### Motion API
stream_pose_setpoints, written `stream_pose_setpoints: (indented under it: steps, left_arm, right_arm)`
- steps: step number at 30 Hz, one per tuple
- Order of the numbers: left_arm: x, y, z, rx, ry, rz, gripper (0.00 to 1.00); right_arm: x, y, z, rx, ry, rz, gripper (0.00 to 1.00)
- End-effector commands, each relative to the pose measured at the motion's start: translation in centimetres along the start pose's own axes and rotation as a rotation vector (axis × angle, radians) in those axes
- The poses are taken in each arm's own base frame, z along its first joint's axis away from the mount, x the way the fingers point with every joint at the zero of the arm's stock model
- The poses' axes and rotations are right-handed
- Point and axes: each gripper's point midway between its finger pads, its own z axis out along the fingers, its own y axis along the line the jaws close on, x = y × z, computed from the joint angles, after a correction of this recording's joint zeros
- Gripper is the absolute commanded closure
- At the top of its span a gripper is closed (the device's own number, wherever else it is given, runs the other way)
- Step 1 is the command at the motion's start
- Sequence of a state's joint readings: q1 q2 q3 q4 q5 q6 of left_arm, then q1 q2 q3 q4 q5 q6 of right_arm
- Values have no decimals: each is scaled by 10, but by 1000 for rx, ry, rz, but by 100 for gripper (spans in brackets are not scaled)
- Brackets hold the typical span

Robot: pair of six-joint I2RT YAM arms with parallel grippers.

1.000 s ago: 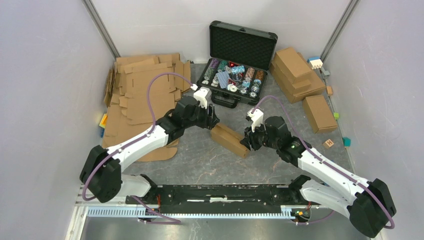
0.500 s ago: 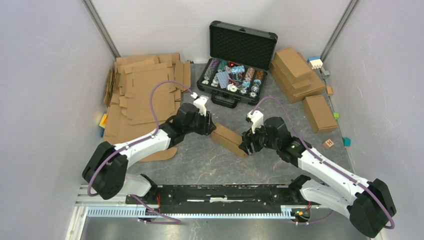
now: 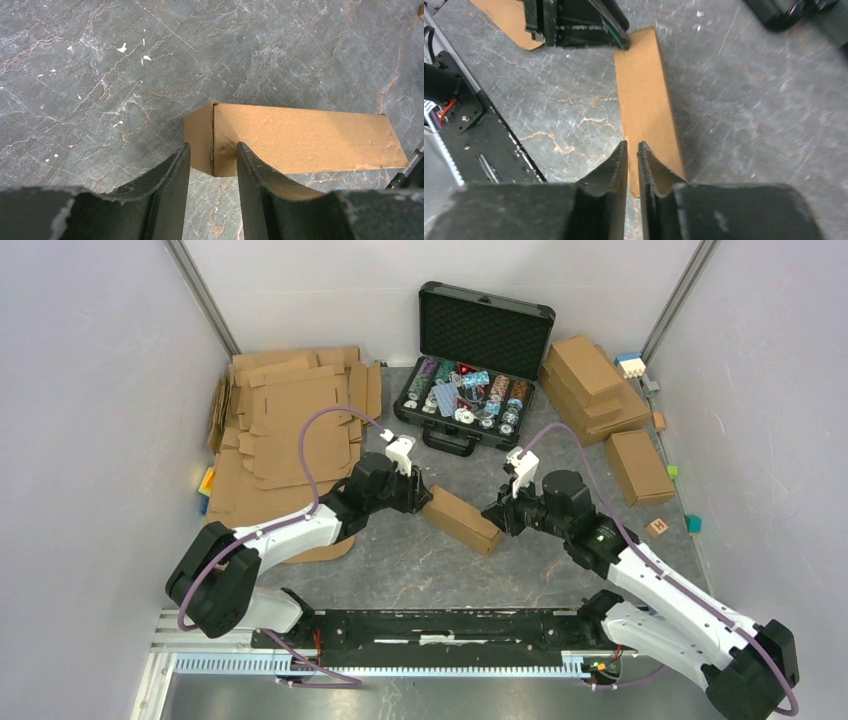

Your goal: Fold the paper box

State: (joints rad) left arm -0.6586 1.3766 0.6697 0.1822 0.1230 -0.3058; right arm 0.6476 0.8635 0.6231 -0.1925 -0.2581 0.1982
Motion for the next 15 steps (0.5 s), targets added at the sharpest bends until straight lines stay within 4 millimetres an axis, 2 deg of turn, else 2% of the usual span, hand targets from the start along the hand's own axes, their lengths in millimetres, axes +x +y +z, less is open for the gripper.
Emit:
stream_pose_setpoints:
  steps: [1, 3, 6, 9, 12, 15]
  left_arm:
    - [25, 12, 2, -41, 66, -8, 54]
    - [25, 12, 3, -40, 67, -7, 54]
    - [26, 13, 2, -44, 66, -4, 54]
    - [24, 13, 1, -46, 60, 4, 54]
    - [22, 13, -2, -45, 60, 11, 54]
    - [16, 12, -6, -45, 33, 13, 53]
  right_arm:
    - [36, -3, 6, 1, 51, 72, 90]
    - [55, -4, 7, 0, 62, 94, 93]
    - [78, -17, 6, 63, 86, 109, 99]
    - [99, -26, 6, 105, 85, 133, 100]
    - [107, -29, 7, 110, 85, 134, 100]
    - [91, -31, 2, 133, 85, 89, 100]
